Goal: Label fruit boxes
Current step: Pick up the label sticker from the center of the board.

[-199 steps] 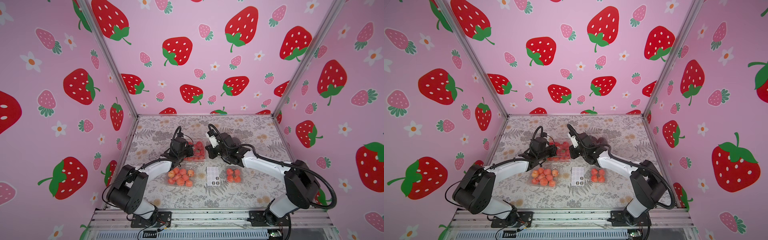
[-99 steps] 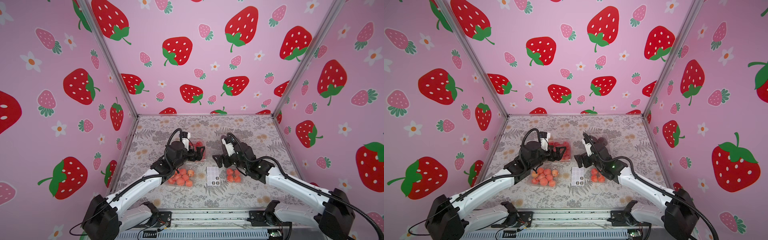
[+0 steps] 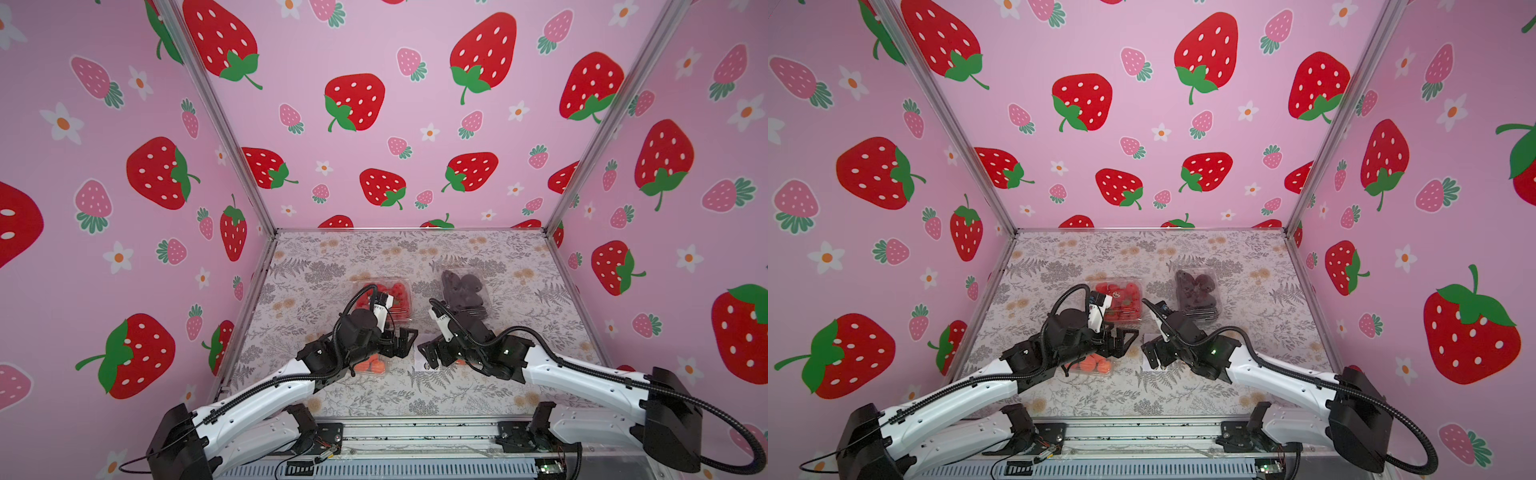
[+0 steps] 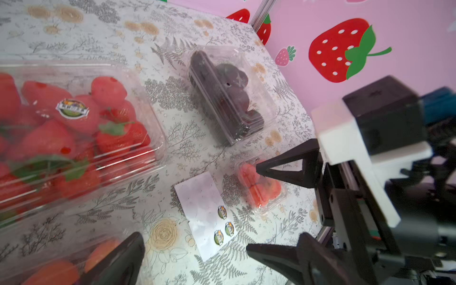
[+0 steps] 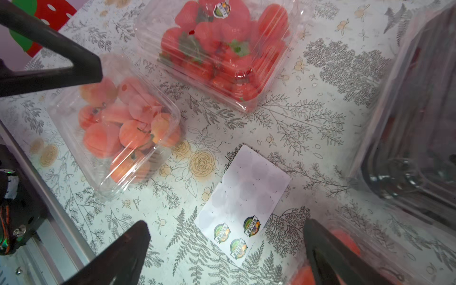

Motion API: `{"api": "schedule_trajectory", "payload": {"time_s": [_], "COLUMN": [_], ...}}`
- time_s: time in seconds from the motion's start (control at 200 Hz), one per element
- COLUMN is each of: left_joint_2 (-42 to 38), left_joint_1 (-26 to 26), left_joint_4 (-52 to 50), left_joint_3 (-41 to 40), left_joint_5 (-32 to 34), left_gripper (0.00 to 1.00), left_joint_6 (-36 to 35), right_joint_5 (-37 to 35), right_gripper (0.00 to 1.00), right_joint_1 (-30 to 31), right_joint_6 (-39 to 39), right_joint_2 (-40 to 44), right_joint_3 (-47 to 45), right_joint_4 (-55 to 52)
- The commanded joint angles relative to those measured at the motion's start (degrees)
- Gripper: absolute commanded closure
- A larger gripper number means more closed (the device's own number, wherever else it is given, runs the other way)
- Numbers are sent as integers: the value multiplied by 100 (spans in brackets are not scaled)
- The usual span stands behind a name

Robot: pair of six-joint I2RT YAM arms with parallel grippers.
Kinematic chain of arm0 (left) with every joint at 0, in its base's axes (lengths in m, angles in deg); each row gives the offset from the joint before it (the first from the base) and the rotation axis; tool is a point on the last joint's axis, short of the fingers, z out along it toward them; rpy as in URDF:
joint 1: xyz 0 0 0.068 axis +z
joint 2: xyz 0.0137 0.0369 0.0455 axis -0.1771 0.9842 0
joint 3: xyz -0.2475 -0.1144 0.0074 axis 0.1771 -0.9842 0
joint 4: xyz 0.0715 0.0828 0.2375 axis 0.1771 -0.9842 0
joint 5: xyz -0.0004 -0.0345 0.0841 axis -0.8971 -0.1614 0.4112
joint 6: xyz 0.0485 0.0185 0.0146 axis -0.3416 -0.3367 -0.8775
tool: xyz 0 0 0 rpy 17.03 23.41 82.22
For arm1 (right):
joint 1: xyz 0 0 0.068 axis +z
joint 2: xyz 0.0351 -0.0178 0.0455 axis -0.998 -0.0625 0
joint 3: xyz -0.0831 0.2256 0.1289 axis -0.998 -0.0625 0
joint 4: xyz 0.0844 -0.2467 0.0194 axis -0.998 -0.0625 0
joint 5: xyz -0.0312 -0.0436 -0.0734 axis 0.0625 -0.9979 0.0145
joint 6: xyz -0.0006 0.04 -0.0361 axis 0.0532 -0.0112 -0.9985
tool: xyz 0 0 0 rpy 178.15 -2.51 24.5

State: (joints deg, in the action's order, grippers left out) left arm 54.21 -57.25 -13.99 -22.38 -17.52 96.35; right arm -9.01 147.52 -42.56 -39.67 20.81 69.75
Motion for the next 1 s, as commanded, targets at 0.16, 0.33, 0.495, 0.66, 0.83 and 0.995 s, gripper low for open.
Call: {"api": "schedule_trajectory", "payload": {"time_s": [0.16, 0.33, 0.495, 0.66, 0.83, 0.995], "left_joint_2": [-808, -894, -791, -796, -866, -895], "left_joint_1": [94, 86, 81, 74, 52, 44], "left_joint_4": [-555, -413, -86, 23, 92, 115], "left_joint_3": [-456, -566, -718, -790, -830, -870], "left_joint_5": [486, 311, -77, -142, -178, -145], "left_gripper": [1, 1, 1, 1, 1, 1], "left_joint_6": [235, 272, 331, 358, 414, 430], "right_joint_5": [158, 270, -94, 72, 280, 272], "right_gripper": [1, 1, 1, 1, 1, 8], "right_joint_1": [130, 130, 130, 130, 130, 143], "right_joint_6": [463, 537, 705, 772, 699, 455], "right_joint_2": [-819, -1543, -1872, -2225, -2440, -2887], "right_joint_3": [-233, 67, 224, 273, 298, 664], "right_joint_4": [554, 577, 341, 463, 726, 707]}}
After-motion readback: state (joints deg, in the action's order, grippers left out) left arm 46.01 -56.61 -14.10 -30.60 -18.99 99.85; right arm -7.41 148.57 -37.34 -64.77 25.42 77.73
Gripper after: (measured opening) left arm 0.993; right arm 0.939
